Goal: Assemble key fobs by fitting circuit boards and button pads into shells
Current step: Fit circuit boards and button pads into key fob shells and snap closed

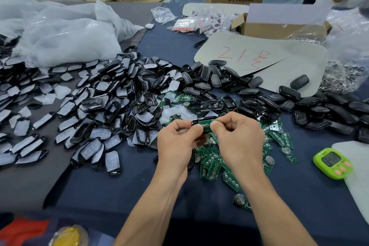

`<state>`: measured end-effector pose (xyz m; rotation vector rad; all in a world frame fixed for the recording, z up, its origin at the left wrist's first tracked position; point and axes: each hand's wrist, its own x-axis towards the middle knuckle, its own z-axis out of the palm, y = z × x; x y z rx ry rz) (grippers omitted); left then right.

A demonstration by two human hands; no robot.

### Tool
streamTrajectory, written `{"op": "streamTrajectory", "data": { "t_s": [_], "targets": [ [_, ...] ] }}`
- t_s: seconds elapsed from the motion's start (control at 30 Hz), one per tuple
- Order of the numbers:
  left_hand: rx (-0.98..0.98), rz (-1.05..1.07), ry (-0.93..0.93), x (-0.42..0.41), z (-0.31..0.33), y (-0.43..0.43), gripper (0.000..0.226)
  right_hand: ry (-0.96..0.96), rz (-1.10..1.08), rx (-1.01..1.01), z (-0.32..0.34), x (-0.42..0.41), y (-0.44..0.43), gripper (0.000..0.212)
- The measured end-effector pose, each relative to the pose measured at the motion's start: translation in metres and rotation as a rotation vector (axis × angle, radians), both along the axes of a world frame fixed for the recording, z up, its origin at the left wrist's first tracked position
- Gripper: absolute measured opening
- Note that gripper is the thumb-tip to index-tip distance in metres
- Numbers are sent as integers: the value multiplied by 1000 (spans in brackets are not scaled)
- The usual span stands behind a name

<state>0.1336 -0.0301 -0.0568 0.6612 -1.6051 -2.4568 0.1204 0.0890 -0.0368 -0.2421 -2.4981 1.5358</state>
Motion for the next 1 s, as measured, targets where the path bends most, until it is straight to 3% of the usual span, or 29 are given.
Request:
{"op": "streamTrajectory", "data": {
  "t_s": [0.17, 0.33, 0.47, 0.57, 0.67, 0.77, 0.87, 0.93, 1.0],
  "targets": [
    [-43, 19, 0, 1, -4, -2, 22, 25, 9, 0, -1, 1, 0, 21],
    [-230, -35, 52, 2, 0, -6, 24, 81, -33, 43, -3, 5, -3, 11],
    [-201, -89, 85, 4, 3, -13, 22, 66, -17, 123, -12, 10, 1, 25],
    [-130, -164, 86, 5, 2, -16, 24, -4, 159, -109, -17, 9, 5, 6],
    [-354, -260, 24, 6, -3, -20, 29, -23, 235, -275, -18, 4, 8, 20],
    [-720, -427, 54, 5, -5, -34, 28, -60, 370, -194, -13, -6, 12, 19],
    [-730, -484, 39, 2, -3, -46, 26, -82, 409, -75, -7, -16, 4, 6],
    [-762, -355, -12, -3, -6, -53, 22, -55, 344, 42, -8, -25, -7, 3],
    [-657, -176, -68, -6, -10, -63, 18, -21, 313, 127, -10, -35, -21, 2]
  ]
}}
